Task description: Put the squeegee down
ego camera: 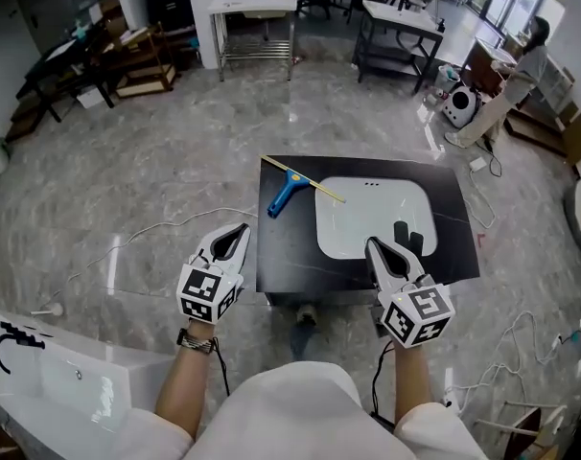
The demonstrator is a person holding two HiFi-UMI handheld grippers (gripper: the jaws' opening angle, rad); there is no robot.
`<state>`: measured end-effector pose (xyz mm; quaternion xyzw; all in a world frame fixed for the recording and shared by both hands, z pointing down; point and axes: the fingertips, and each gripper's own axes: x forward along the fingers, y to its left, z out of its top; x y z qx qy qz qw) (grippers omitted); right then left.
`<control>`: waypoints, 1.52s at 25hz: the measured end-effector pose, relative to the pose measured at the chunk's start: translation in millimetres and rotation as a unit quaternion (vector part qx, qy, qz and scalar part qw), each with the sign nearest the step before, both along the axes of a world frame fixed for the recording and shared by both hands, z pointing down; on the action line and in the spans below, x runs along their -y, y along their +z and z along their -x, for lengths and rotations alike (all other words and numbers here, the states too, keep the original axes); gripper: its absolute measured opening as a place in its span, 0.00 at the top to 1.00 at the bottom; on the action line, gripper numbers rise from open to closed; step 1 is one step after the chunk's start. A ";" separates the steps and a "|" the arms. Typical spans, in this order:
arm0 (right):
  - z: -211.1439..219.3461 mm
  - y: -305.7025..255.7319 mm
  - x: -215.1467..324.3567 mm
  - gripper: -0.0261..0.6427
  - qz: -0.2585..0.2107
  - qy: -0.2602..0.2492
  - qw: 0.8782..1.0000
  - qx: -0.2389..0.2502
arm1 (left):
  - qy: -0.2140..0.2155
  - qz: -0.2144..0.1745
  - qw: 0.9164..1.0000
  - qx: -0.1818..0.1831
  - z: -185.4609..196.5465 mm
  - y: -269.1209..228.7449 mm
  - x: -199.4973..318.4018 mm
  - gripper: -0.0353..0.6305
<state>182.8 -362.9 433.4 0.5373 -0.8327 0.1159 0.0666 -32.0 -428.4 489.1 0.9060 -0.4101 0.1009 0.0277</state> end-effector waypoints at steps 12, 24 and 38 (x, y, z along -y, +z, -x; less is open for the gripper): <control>50.0 -61.2 -123.1 0.95 -0.065 -0.014 0.997 -0.044 | 0.033 -0.048 0.998 0.029 34.8 -72.2 -140.1 0.95; 72.9 -77.8 -194.3 0.95 -0.078 -0.018 0.995 -0.062 | 0.016 -0.071 0.997 0.028 58.4 -89.7 -212.9 0.95; 85.3 -80.9 -235.8 0.95 -0.084 -0.014 0.994 -0.072 | 0.018 -0.087 0.995 0.043 66.3 -96.7 -254.9 0.95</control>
